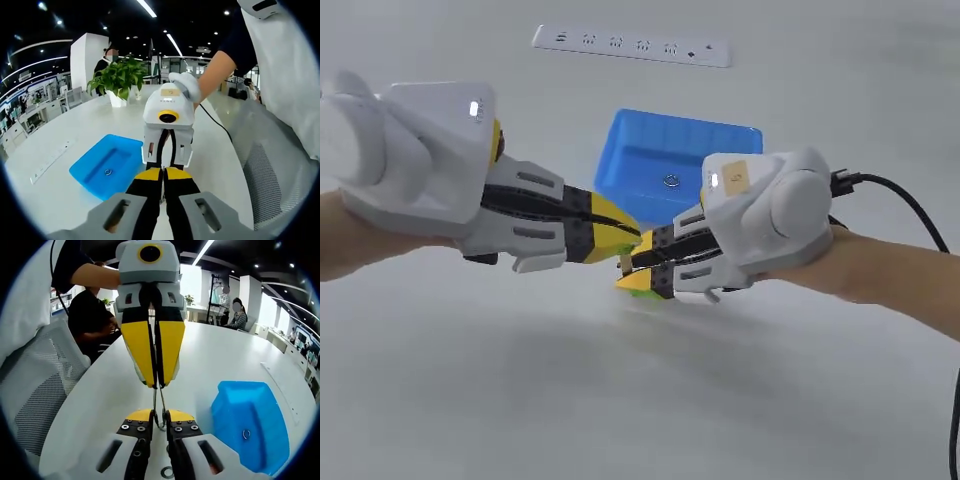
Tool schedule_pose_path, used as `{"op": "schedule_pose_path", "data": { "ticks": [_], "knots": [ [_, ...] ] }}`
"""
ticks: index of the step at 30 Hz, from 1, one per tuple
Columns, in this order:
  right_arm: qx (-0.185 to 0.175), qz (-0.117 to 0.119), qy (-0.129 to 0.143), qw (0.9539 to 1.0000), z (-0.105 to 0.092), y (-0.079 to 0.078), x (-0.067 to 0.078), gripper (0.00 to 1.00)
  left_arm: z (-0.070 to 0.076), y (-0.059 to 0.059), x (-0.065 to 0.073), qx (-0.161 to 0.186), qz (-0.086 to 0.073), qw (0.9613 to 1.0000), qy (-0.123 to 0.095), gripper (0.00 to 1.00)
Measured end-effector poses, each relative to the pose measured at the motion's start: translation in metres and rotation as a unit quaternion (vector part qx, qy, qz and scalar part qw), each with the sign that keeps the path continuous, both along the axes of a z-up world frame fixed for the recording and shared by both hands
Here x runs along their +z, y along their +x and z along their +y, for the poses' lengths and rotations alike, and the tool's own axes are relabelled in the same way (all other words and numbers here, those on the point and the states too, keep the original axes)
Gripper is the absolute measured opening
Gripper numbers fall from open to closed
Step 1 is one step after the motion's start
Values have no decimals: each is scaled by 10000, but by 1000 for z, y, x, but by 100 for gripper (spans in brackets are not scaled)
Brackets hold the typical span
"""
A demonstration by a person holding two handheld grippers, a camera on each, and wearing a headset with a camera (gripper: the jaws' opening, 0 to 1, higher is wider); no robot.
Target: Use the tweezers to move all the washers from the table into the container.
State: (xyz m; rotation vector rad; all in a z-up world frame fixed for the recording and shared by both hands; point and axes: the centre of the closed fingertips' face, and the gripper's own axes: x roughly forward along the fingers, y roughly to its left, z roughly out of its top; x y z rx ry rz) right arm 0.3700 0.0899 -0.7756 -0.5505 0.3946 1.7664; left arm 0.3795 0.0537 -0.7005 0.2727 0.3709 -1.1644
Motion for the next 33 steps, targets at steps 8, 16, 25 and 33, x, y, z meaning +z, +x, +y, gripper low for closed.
{"op": "schedule_pose_path", "data": {
  "ticks": [8,16,25,33],
  "knots": [
    [25,18,0,10000,0,-1,3,12,0,-1,-1,-3,7,10000,5,4],
    [88,-94,19,9999,0,-1,3,9,-1,-1,-1,-21,19,10000,6,4],
    [7,-119,122,9999,0,0,3,8,-1,1,0,98,111,9999,-7,5],
    [-82,-64,144,9998,0,1,3,8,5,8,7,273,63,9996,-83,16]
  ]
}}
